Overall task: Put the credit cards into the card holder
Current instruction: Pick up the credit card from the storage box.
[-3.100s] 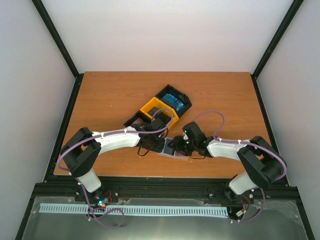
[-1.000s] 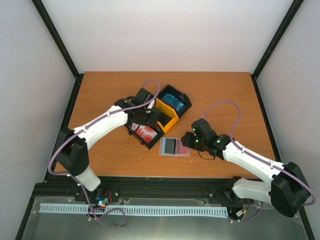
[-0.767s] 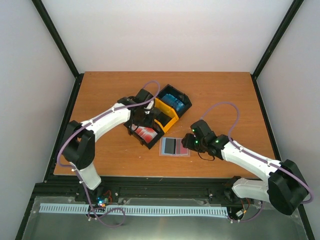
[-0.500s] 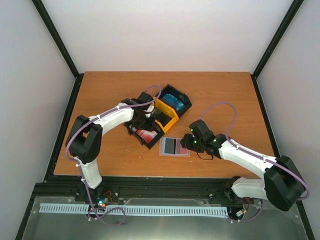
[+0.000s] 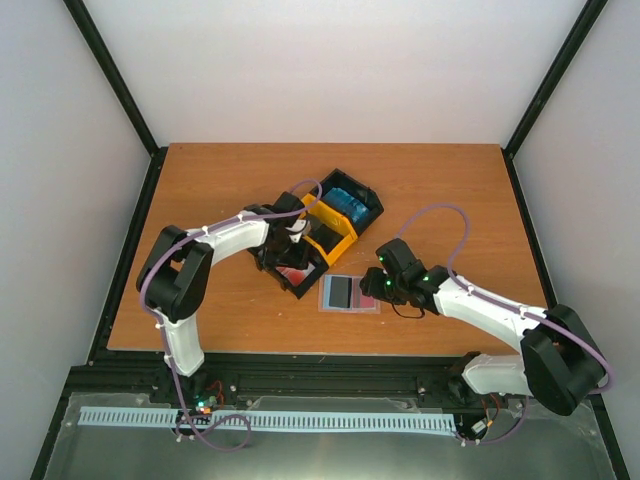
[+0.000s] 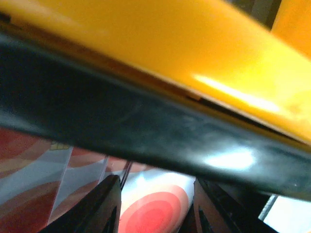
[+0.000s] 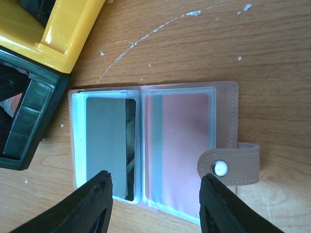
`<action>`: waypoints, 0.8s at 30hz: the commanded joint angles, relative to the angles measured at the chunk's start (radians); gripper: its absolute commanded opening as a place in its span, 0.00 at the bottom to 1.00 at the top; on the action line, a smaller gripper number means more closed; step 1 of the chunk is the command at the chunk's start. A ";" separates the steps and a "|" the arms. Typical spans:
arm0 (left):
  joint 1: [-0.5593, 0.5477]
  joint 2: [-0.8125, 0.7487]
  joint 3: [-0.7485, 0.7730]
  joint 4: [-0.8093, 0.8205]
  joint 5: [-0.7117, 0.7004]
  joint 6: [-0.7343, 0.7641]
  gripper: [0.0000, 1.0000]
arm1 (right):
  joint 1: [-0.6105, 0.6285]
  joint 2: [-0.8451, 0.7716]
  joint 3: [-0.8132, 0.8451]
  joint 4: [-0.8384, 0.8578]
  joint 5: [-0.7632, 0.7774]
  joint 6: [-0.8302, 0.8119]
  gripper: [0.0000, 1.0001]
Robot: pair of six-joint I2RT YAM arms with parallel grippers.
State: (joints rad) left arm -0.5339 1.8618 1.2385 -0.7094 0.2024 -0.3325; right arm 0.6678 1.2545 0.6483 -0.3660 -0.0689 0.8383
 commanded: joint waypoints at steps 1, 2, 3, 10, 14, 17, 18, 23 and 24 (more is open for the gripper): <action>0.005 0.025 0.002 0.017 -0.040 0.018 0.43 | -0.005 0.011 0.017 0.011 -0.003 0.006 0.49; 0.005 0.030 0.002 0.018 -0.039 0.020 0.44 | -0.005 0.011 0.017 0.013 -0.003 0.007 0.49; 0.005 0.031 -0.001 0.021 -0.031 0.020 0.43 | -0.005 0.011 0.017 0.014 -0.003 0.008 0.49; 0.005 0.028 -0.015 0.029 0.030 0.024 0.41 | -0.005 0.016 0.017 0.018 -0.003 0.013 0.49; 0.005 0.032 0.014 -0.011 0.095 -0.003 0.40 | -0.005 0.019 0.017 0.016 -0.004 0.013 0.49; 0.005 0.023 0.031 -0.051 0.139 -0.043 0.39 | -0.005 0.017 0.016 0.013 -0.002 0.014 0.48; 0.005 0.015 0.032 -0.056 0.155 -0.053 0.39 | -0.005 0.018 0.016 0.013 -0.001 0.015 0.49; 0.005 0.003 0.062 -0.078 0.223 -0.075 0.39 | -0.005 0.027 0.019 0.016 -0.006 0.013 0.48; 0.005 0.000 0.067 -0.080 0.237 -0.074 0.39 | -0.005 0.029 0.020 0.016 -0.006 0.011 0.48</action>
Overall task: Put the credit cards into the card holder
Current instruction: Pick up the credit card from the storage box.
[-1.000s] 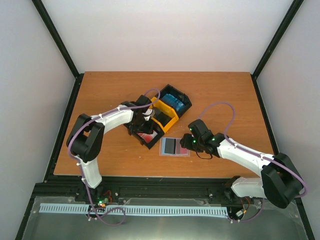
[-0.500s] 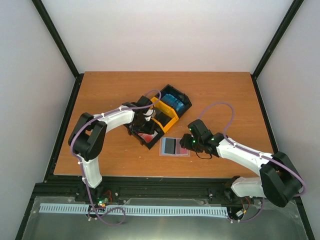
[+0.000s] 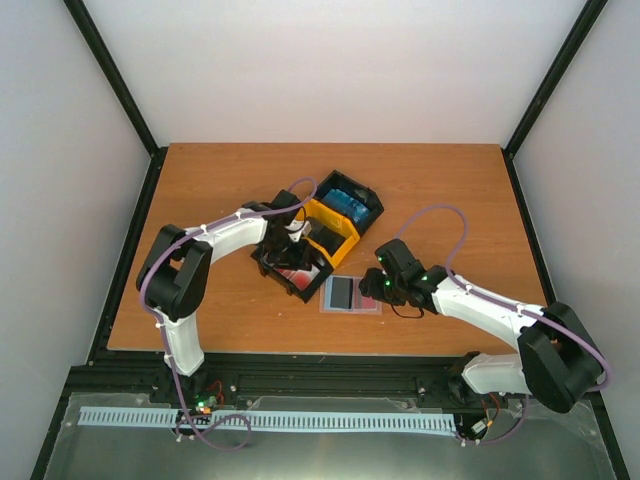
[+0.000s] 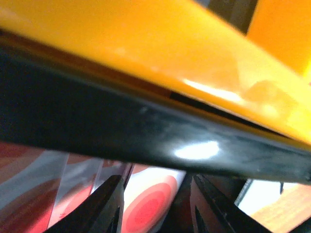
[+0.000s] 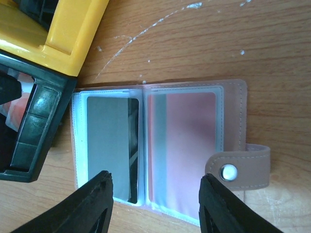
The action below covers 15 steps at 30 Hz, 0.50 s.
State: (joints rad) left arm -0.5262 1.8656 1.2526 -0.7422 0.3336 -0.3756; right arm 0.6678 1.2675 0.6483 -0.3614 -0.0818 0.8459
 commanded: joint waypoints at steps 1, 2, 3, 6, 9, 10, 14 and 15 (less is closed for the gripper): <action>-0.003 -0.007 0.053 -0.044 0.121 -0.029 0.39 | -0.005 0.018 0.021 0.012 0.007 0.004 0.48; -0.003 -0.010 0.051 -0.042 0.140 -0.027 0.38 | -0.005 0.018 0.022 0.010 0.007 0.004 0.48; -0.003 -0.012 0.048 -0.041 0.156 -0.024 0.37 | -0.005 0.016 0.022 0.010 0.007 0.004 0.48; -0.003 -0.028 0.031 -0.024 0.207 -0.019 0.36 | -0.005 0.012 0.021 0.006 0.010 0.002 0.48; -0.003 -0.034 0.016 -0.014 0.252 -0.017 0.34 | -0.005 0.006 0.018 0.006 0.012 0.003 0.48; -0.003 -0.035 0.013 -0.011 0.268 -0.018 0.33 | -0.005 0.006 0.016 0.006 0.012 0.003 0.48; -0.003 -0.052 -0.009 0.013 0.335 -0.030 0.30 | -0.005 0.004 0.014 0.006 0.013 0.004 0.48; -0.003 -0.057 -0.015 0.019 0.354 -0.034 0.30 | -0.005 0.004 0.014 0.006 0.014 0.004 0.48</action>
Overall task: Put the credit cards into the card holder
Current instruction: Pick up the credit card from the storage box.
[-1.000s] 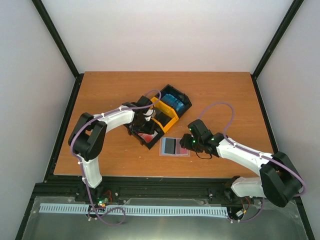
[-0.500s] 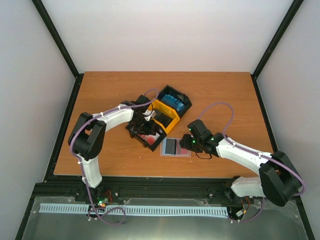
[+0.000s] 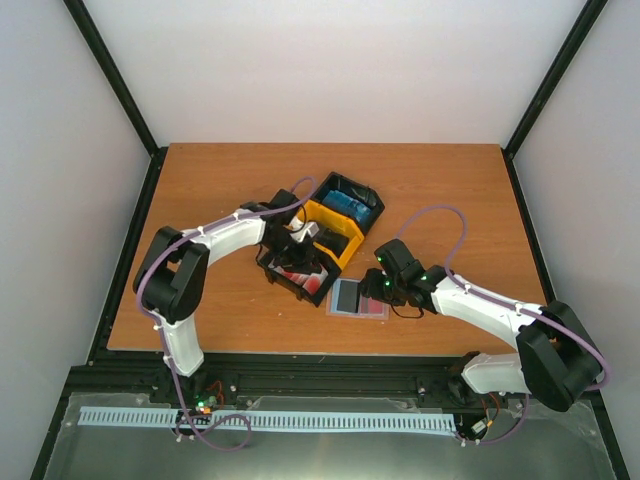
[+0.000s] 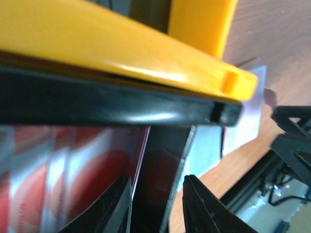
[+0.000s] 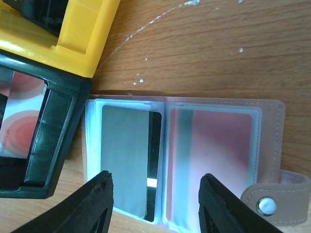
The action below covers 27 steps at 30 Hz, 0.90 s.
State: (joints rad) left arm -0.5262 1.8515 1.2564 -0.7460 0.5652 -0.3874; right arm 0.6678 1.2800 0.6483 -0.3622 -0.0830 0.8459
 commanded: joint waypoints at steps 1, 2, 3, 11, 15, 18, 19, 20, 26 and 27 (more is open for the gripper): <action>-0.002 -0.046 -0.023 0.030 0.142 -0.027 0.30 | -0.005 -0.008 0.014 0.006 0.015 0.004 0.48; -0.002 -0.050 -0.030 0.037 0.161 -0.032 0.30 | -0.005 -0.009 0.013 0.006 0.017 0.005 0.48; -0.003 -0.052 -0.035 0.046 0.174 -0.037 0.30 | -0.005 -0.009 0.013 0.007 0.015 0.006 0.48; -0.003 -0.035 -0.071 0.075 0.205 -0.059 0.31 | -0.005 -0.008 0.010 0.009 0.014 0.007 0.48; -0.004 -0.022 -0.078 0.091 0.204 -0.067 0.31 | -0.005 -0.008 0.010 0.009 0.014 0.007 0.48; -0.006 -0.021 -0.076 0.092 0.172 -0.064 0.31 | -0.005 -0.008 0.008 0.011 0.015 0.008 0.48; -0.009 -0.021 -0.074 0.092 0.160 -0.062 0.31 | -0.005 -0.007 0.008 0.012 0.015 0.008 0.48; -0.012 -0.020 -0.073 0.092 0.142 -0.060 0.31 | -0.005 -0.006 0.008 0.013 0.015 0.007 0.48; -0.072 0.015 -0.029 0.051 -0.027 -0.014 0.25 | -0.005 0.007 0.010 0.019 0.014 0.010 0.48; -0.081 0.021 -0.016 0.042 -0.052 -0.006 0.22 | -0.005 0.008 0.010 0.019 0.014 0.010 0.48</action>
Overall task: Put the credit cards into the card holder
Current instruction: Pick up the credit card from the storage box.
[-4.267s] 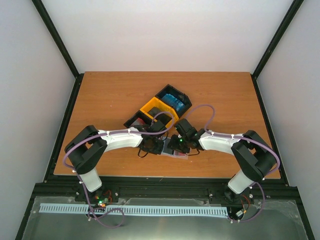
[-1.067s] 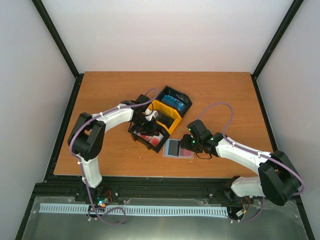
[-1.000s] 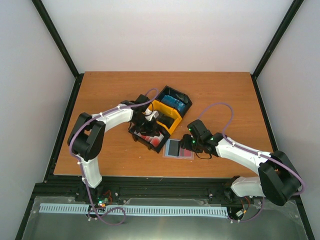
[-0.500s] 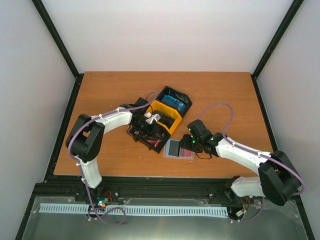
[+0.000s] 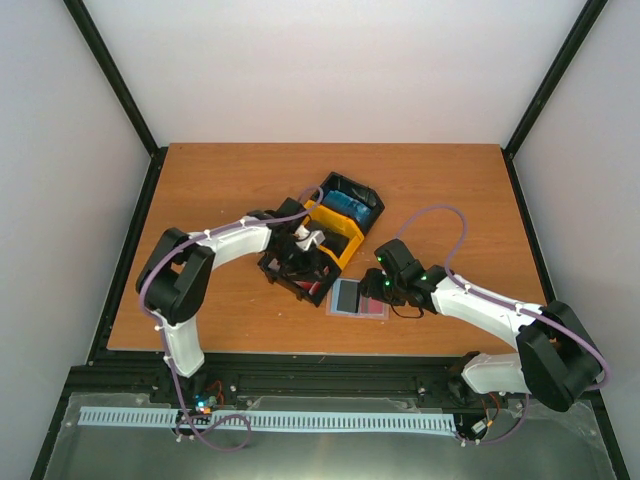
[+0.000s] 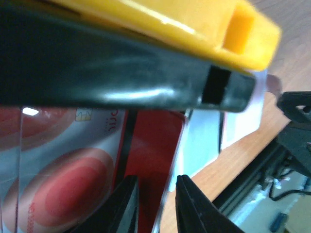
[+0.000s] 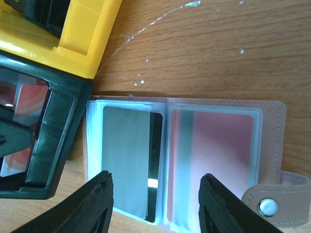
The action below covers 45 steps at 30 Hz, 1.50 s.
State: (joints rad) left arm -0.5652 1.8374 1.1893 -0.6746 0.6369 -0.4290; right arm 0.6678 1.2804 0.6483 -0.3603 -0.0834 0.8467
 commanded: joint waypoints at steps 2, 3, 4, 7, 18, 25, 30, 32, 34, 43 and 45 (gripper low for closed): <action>-0.050 0.042 0.063 -0.037 -0.156 0.047 0.16 | -0.005 0.008 0.012 0.017 0.016 0.009 0.48; -0.053 0.039 0.066 -0.037 -0.170 0.051 0.14 | -0.005 0.007 0.011 0.015 0.018 0.009 0.48; -0.054 0.035 0.068 -0.037 -0.183 0.057 0.11 | -0.005 0.008 0.012 0.014 0.019 0.011 0.48; -0.055 0.010 0.077 -0.041 -0.212 0.086 0.04 | -0.005 0.006 0.015 0.012 0.021 0.011 0.48; -0.055 -0.128 0.091 -0.073 -0.318 0.141 0.01 | -0.005 -0.009 0.044 0.012 0.024 -0.011 0.48; -0.054 -0.153 0.059 -0.051 -0.297 0.128 0.01 | -0.005 -0.009 0.032 0.132 -0.114 -0.053 0.51; -0.048 -0.186 0.056 -0.037 -0.273 0.122 0.01 | -0.005 0.007 0.005 0.318 -0.282 -0.069 0.57; -0.034 -0.206 0.060 -0.035 -0.249 0.118 0.01 | -0.005 0.014 0.006 0.367 -0.304 -0.063 0.60; -0.015 -0.232 0.061 -0.029 -0.213 0.112 0.01 | -0.007 0.013 0.008 0.417 -0.317 -0.054 0.63; 0.068 -0.359 0.081 0.023 0.023 0.034 0.01 | -0.063 0.017 0.052 0.593 -0.458 0.004 0.73; 0.087 -0.381 0.091 0.048 0.100 -0.005 0.01 | -0.066 0.021 0.070 0.610 -0.485 0.016 0.74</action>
State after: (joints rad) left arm -0.5068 1.5070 1.2388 -0.6888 0.5659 -0.3607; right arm 0.6106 1.2911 0.6716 0.1516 -0.4870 0.8391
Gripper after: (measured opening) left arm 0.019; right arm 0.733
